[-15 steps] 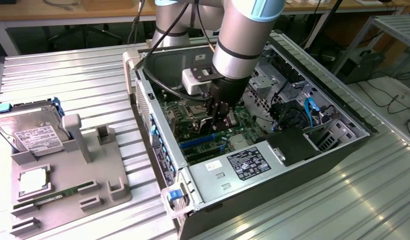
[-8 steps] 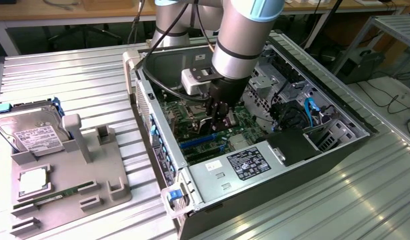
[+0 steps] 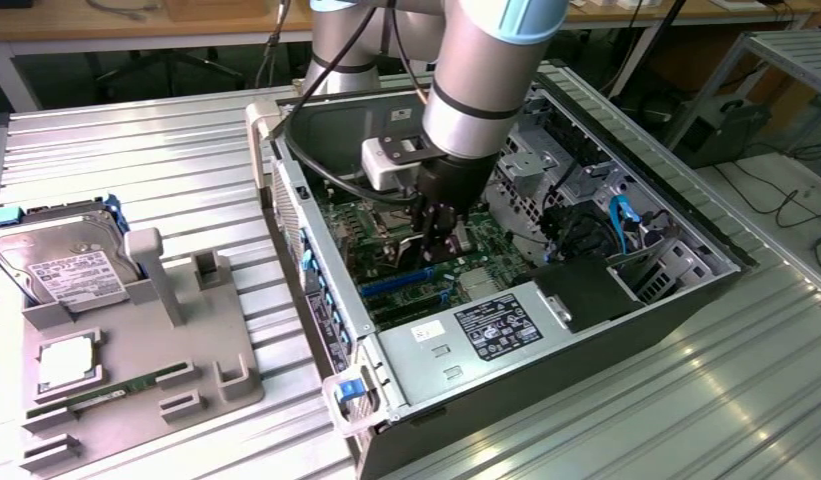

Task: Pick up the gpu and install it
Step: 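Insert the gpu into the slot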

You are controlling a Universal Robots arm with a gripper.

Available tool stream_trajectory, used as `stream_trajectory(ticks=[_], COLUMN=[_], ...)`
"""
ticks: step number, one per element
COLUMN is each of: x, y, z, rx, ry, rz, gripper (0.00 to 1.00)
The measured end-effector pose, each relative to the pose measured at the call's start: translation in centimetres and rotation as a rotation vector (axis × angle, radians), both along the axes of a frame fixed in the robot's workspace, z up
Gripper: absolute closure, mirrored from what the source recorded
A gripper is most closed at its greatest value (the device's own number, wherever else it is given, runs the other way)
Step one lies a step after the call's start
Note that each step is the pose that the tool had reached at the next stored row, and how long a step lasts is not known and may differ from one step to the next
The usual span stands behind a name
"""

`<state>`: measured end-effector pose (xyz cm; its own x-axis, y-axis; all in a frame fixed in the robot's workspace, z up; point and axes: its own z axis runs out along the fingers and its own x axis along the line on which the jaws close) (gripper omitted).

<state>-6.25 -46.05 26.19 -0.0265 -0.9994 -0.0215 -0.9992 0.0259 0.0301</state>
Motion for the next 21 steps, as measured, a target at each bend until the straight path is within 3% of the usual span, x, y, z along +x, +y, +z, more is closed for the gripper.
stream_trajectory(ticks=[6,14,18,21], x=[-0.12,-0.32,-0.42,-0.49], y=[0.0,-0.07,-0.49,-0.5], z=[-0.01,-0.11,-0.2,-0.33], rx=[0.0001,0.0001,0.0,0.0002], ry=[-0.0085,-0.0096,-0.0097,-0.0098], rz=[0.0,0.0,0.0,0.001], gripper=[0.72,0.72,0.72,0.72])
